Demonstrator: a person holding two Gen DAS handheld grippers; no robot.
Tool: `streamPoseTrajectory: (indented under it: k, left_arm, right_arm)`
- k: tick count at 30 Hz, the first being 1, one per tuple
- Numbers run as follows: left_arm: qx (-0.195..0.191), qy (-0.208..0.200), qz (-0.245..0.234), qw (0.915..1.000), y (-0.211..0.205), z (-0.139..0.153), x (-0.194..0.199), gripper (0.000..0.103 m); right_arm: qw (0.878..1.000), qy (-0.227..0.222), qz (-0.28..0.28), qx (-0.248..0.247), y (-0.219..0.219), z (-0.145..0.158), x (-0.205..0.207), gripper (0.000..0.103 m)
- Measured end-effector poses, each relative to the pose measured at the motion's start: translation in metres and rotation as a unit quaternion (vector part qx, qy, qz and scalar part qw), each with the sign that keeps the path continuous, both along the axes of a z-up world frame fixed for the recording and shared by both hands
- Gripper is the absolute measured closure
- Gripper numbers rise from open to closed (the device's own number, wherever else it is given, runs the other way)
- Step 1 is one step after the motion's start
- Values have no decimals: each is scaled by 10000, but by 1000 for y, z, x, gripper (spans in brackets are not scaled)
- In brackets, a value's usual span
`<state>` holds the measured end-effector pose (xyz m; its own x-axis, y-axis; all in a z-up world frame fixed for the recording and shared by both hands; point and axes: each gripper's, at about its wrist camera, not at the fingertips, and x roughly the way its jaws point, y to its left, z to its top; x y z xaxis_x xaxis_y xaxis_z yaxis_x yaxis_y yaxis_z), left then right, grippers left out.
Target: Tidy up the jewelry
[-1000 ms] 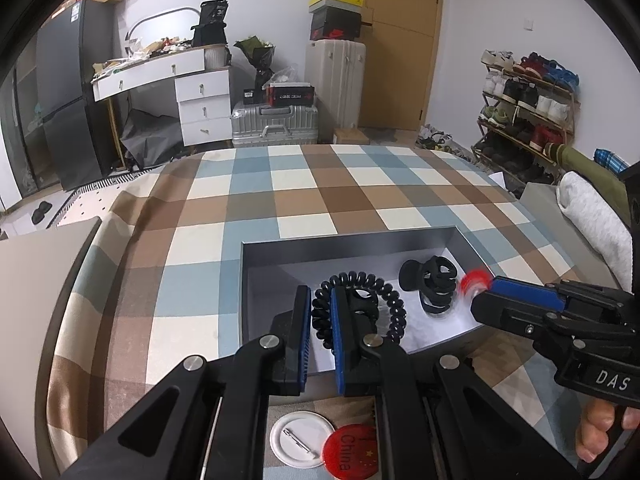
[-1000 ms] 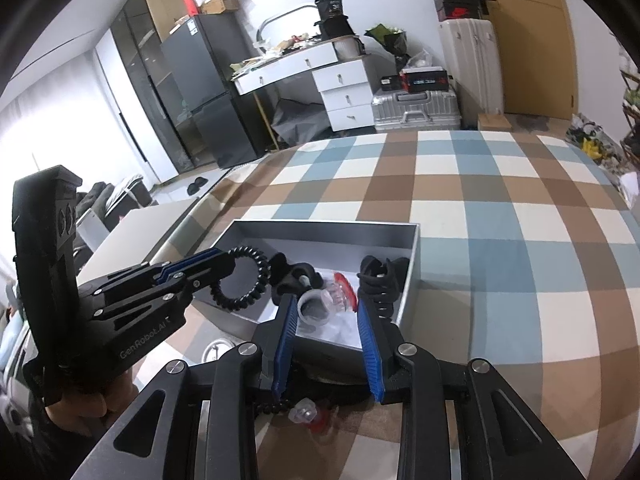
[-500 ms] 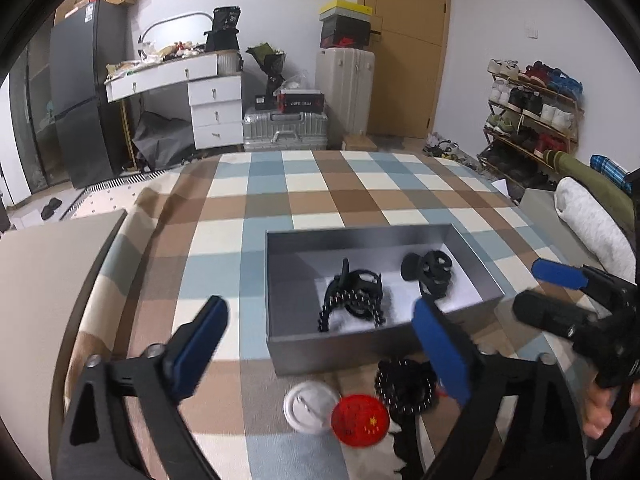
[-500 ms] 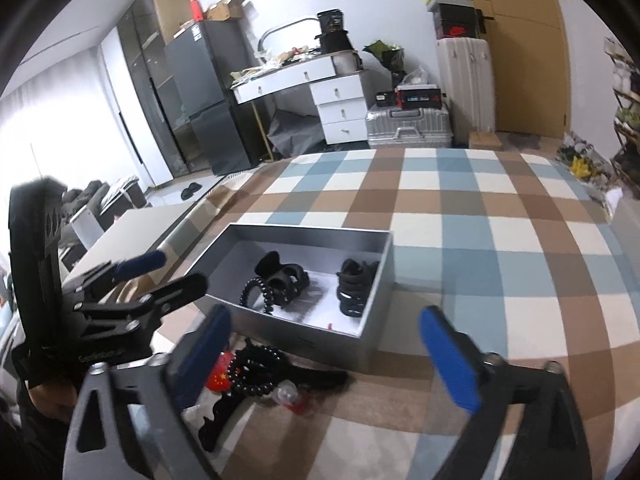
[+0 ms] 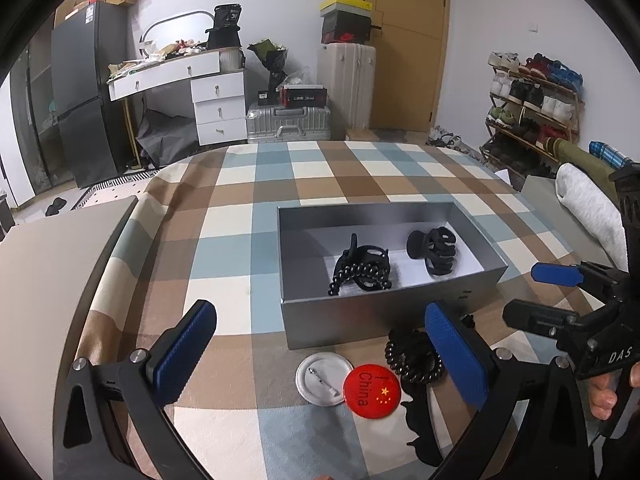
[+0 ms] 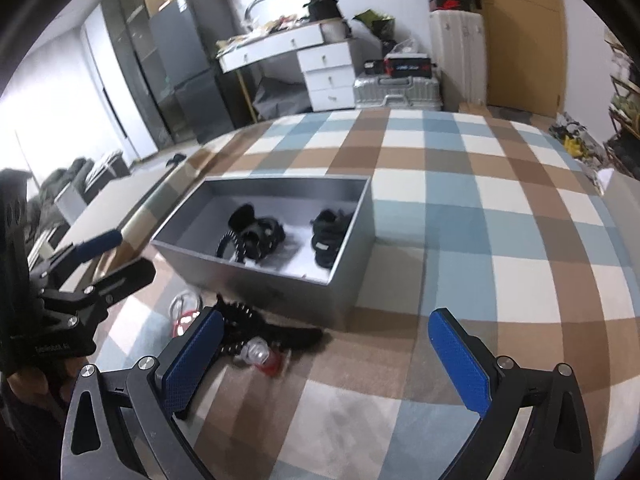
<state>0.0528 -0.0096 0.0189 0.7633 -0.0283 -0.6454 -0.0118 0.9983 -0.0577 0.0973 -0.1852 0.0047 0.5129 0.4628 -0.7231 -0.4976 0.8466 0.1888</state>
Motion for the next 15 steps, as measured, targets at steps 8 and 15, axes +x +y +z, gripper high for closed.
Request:
streamPoseTrajectory:
  k: [8,15]
  left_arm:
    - [-30,196,111,9997,9,-12,-5,1]
    - [-101,180,192,9996,15,-10,-7,1]
  right_arm:
    - [9989,90,266,-387,18,-15,-8,0]
    - [9952,71,417,-881,32,-28,-14,1]
